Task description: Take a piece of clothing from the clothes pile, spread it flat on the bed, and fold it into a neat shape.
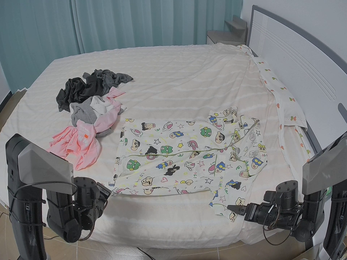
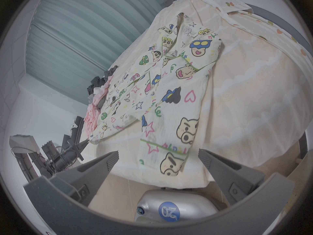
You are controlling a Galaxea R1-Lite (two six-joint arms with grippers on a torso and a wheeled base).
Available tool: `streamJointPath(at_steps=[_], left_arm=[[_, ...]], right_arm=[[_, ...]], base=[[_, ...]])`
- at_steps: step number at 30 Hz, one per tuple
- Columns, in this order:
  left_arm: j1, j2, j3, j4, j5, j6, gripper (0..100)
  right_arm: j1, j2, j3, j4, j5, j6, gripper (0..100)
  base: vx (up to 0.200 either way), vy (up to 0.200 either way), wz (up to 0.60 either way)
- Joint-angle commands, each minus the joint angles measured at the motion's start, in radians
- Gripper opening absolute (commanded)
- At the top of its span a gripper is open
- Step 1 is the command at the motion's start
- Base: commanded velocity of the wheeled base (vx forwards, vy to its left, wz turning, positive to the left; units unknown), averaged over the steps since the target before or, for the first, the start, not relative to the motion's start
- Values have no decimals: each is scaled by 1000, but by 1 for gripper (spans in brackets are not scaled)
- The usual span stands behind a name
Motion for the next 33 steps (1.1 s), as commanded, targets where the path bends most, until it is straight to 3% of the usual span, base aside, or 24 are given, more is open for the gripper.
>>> streamJointPath(at_steps=[1,7,19,21,33], left_arm=[[-2,4,-1,-18,1,0,0],[-2,5,-1,-18,1,0,0],[-2,8,-2,-18,1,3,0],[-2,13,-2,-18,1,3,0],[-3,19,-5,-18,1,4,0]], right_arm=[[47,-12,12,-13,-6,0,100],[63,74,-20,-13,-9,-6,100],[18,115,-62,-13,-6,9,100],[-10,129,-111,-12,-6,58,100],[-36,175,-191,-12,-8,113,100]], base=[[0,0,0],[0,0,0],[0,0,0],[0,0,0],[0,0,0]])
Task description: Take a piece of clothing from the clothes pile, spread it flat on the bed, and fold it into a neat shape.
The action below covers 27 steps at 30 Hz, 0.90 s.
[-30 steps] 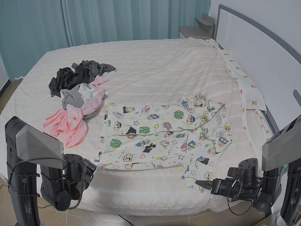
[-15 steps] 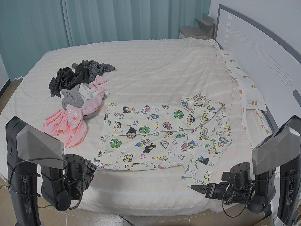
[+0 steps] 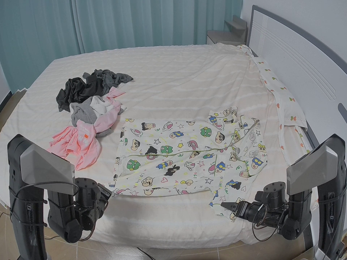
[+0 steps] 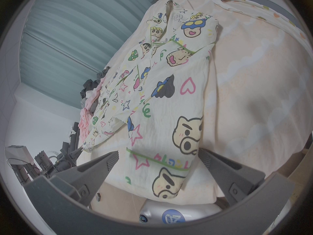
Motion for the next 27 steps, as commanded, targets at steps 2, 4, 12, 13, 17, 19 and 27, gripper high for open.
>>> streamJointPath(at_steps=[2,4,12,13,17,19,27], left_arm=[[-2,5,-1,-18,0,0,0],[-2,5,-1,-18,0,0,0],[-2,9,-1,-18,0,0,0],[-2,11,-1,-18,0,0,0],[-2,11,-1,-18,0,2,0],[-4,9,1,-18,3,2,0],[-4,2,7,-18,37,29,0]], right_arm=[[-8,9,-35,-13,0,30,100],[-8,5,-38,-12,0,48,0],[-23,-23,-14,-13,-9,57,0],[-25,-28,-11,-13,-10,57,0],[-52,-61,21,-13,-10,60,0],[-71,-90,41,-13,-4,63,0],[-129,-179,93,-13,60,102,0]], base=[[0,0,0],[0,0,0],[0,0,0],[0,0,0],[0,0,0],[0,0,0],[0,0,0]])
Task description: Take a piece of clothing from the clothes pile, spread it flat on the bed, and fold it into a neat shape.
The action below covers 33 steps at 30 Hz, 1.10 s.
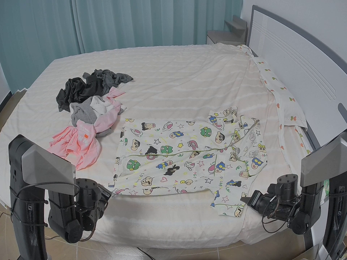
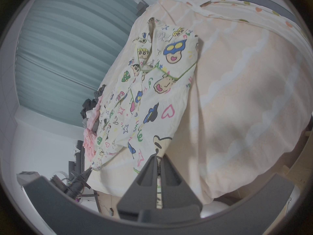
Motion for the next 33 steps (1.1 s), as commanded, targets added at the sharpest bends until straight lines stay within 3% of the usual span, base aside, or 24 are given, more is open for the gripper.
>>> streamJointPath(at_steps=[1,11,12,33], left_arm=[[0,-6,6,-18,7,7,0],[-13,3,6,-18,7,6,0],[-11,4,5,-18,7,6,0],[-11,6,1,-18,7,3,0]], right_arm=[[-29,-57,37,-12,37,4,0],[15,53,23,-12,44,-11,0],[18,56,20,-12,45,-20,100],[98,94,-101,-12,40,-39,100]], base=[[0,0,0],[0,0,0],[0,0,0],[0,0,0]])
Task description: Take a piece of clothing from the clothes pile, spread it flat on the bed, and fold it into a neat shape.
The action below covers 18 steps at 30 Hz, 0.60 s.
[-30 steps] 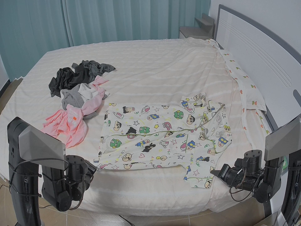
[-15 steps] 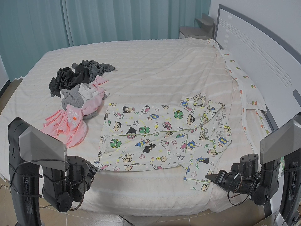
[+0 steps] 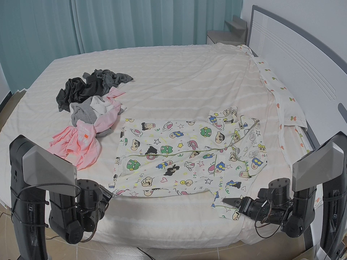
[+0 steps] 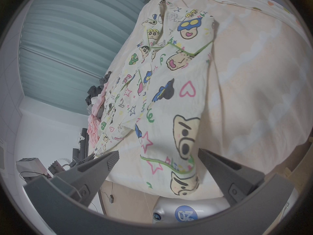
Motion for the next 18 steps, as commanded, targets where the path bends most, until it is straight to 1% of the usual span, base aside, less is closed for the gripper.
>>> streamJointPath(at_steps=[1,5,6,16,18], left_arm=[[0,2,0,-18,0,-1,0],[0,2,-2,-18,0,-1,0],[0,2,-2,-18,0,-1,0],[-5,-7,6,-18,2,5,0],[-8,-12,12,-18,2,5,0]], right_arm=[[11,28,-51,-12,1,-1,100],[6,54,-77,-9,1,-3,100],[6,55,-75,-8,1,-8,0],[3,49,-64,-4,1,-15,0],[-3,22,-47,-6,2,-15,0]], base=[[0,0,0],[0,0,0],[0,0,0],[0,0,0],[0,0,0]])
